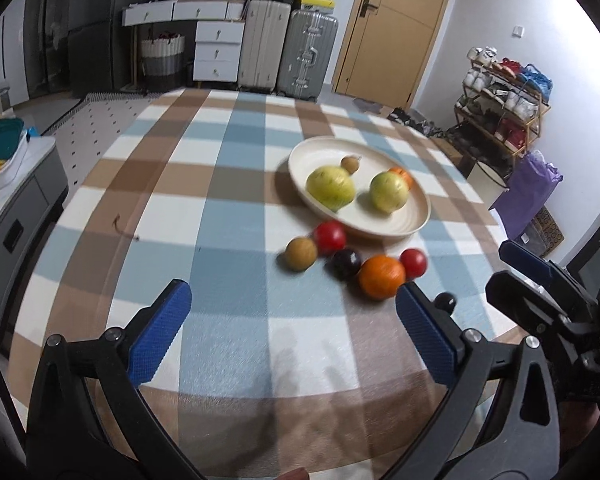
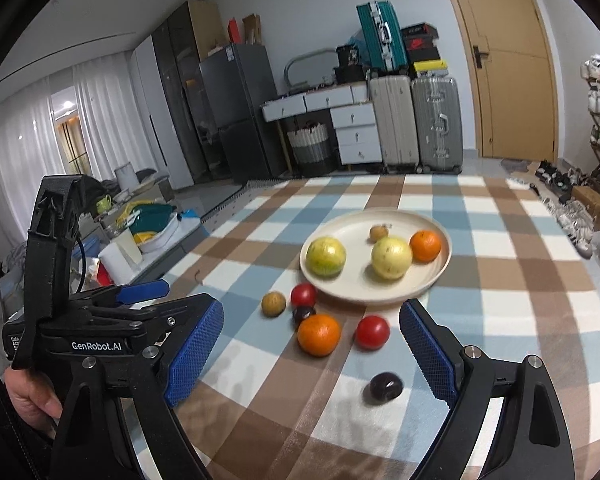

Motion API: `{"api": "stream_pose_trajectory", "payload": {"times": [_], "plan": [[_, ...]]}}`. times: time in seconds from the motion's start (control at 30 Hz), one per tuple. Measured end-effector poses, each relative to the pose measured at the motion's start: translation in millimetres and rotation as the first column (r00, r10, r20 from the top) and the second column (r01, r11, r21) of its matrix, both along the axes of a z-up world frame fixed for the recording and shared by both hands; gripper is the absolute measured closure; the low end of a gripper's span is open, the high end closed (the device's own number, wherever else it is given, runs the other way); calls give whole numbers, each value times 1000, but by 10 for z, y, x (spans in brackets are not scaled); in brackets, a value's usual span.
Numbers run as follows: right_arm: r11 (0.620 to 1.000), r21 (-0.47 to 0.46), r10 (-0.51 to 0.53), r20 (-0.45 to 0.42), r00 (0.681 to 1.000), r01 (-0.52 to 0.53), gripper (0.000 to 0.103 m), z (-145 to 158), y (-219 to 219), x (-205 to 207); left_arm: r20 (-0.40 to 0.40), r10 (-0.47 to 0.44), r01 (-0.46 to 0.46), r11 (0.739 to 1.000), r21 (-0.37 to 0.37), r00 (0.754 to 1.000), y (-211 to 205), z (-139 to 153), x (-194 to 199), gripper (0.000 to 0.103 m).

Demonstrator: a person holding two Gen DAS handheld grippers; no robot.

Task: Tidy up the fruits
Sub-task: 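Withdraw both tools from the plate, then grasp the loose orange with the right gripper while left grasps a dark plum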

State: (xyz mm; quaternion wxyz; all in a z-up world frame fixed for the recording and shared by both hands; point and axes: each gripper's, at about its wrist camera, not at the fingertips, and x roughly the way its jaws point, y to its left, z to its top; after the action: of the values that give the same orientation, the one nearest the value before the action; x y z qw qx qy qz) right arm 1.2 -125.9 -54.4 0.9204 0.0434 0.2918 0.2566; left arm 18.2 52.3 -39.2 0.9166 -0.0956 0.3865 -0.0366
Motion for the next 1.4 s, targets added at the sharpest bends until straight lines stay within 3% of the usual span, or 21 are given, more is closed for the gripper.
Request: {"api": "stream_pose_trajectory", "payload": {"times": [0.37,0.93,1.13,1.17,1.4], "plan": [[999,-20,44,-103,994,-46,18,-359,193,279,-50,14,-15,1000,-14,999,130,-347,174,1],[994,-32,91,-218,972,-100,33,-625,409,635,-87,30,-34,998,-50,996,273,-493,453,1],[994,-46,84,-269,959,-100,50,-701,436,734,-87,42,-47,998,-51,995,328,-492,495,1],[994,-34,88,-284,955,-101,63,-721,417,760,-87,44,-49,998,-50,995,338,-492,498,1],[995,-6,99,-282,954,-104,64,-713,339,766,-101,44,-47,998,-31,994,348,-511,605,1]]}}
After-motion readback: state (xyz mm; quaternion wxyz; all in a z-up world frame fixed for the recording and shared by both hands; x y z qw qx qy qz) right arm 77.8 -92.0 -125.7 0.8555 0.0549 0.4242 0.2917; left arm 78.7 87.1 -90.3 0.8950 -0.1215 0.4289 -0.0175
